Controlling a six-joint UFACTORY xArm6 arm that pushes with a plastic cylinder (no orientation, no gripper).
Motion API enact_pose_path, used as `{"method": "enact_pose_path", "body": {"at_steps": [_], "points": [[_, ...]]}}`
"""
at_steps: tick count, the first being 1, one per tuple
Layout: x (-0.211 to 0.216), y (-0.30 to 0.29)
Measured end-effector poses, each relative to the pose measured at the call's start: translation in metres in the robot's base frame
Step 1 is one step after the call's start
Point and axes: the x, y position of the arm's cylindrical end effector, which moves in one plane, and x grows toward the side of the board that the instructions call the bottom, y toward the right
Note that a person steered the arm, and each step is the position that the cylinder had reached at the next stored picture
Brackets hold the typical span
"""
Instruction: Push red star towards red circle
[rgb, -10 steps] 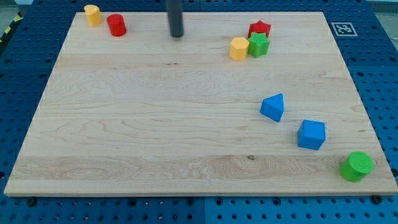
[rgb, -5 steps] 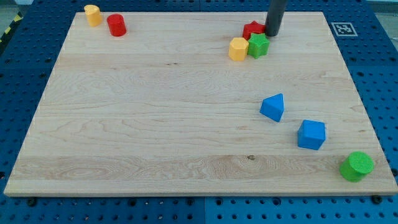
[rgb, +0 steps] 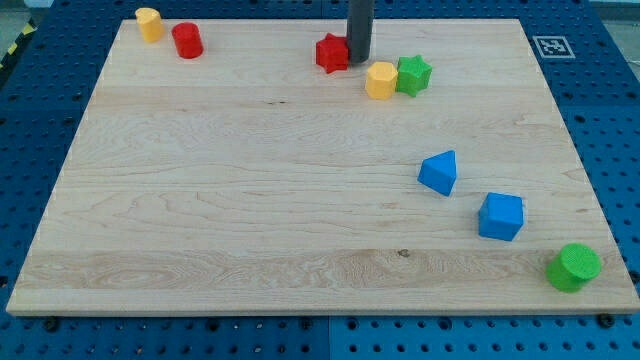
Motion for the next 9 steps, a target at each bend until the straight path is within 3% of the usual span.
{"method": "enact_pose_path", "body": {"at_steps": [2,4,9], "points": [[-0.009,-0.003],[0.01,-0.015],[0.011,-0.129]]}}
